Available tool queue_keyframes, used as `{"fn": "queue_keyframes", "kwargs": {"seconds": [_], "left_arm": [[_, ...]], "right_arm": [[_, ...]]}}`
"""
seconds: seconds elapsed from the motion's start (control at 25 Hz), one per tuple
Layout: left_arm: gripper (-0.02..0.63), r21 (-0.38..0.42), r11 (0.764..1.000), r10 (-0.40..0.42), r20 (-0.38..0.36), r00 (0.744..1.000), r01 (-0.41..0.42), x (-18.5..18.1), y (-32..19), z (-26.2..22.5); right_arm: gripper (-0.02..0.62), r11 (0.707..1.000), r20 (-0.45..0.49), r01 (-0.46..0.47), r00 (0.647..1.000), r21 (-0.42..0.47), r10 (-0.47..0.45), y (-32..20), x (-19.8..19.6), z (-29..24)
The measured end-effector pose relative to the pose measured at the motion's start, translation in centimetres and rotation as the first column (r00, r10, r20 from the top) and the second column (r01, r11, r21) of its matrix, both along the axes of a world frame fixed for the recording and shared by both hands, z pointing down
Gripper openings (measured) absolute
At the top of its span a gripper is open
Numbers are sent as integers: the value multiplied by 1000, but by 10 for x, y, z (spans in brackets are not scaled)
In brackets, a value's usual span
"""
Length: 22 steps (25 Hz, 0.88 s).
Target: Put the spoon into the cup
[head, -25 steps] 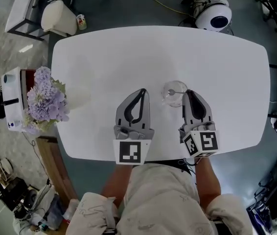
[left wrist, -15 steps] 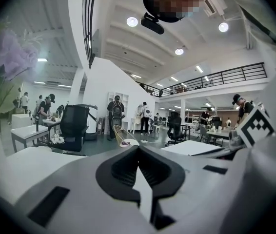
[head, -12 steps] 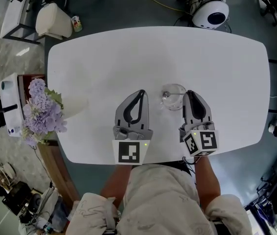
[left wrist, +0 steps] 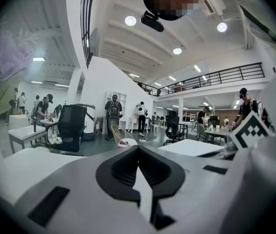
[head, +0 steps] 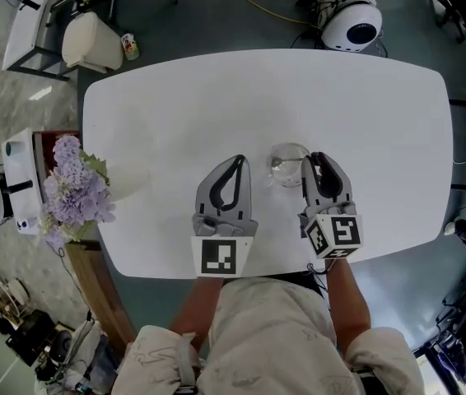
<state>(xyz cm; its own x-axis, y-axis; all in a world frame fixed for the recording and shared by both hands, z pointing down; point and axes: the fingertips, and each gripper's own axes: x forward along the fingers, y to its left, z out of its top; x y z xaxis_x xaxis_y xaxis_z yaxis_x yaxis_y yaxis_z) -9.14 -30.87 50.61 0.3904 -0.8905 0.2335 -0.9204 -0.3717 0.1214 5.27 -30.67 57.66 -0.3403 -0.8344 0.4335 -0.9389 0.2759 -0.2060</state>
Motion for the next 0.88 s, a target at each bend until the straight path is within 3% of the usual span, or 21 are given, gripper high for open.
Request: {"fn": "queue_keyframes", "kwargs": {"seconds": [0.16,0.48,0.64,0.88], "left_arm": [[2,13,1000,10,15,1000,-10,5,2,-5],[2,58,998,10,74,997,-15,12,29,-26],[2,87,996,-19,41,999,15,19,47,-48],[2,147,989,-18,59,998,9,40,95,-79]], "right_arm": [[141,1000,-13,13,1000,5,-13,2,1,0],[153,998,-18,22,1000,52,-21,22,15,-23],[153,996,-10,16,1000,88,-15,39,26,-42],[153,991,4,1,1000,134,-2,89,49,-70]]}}
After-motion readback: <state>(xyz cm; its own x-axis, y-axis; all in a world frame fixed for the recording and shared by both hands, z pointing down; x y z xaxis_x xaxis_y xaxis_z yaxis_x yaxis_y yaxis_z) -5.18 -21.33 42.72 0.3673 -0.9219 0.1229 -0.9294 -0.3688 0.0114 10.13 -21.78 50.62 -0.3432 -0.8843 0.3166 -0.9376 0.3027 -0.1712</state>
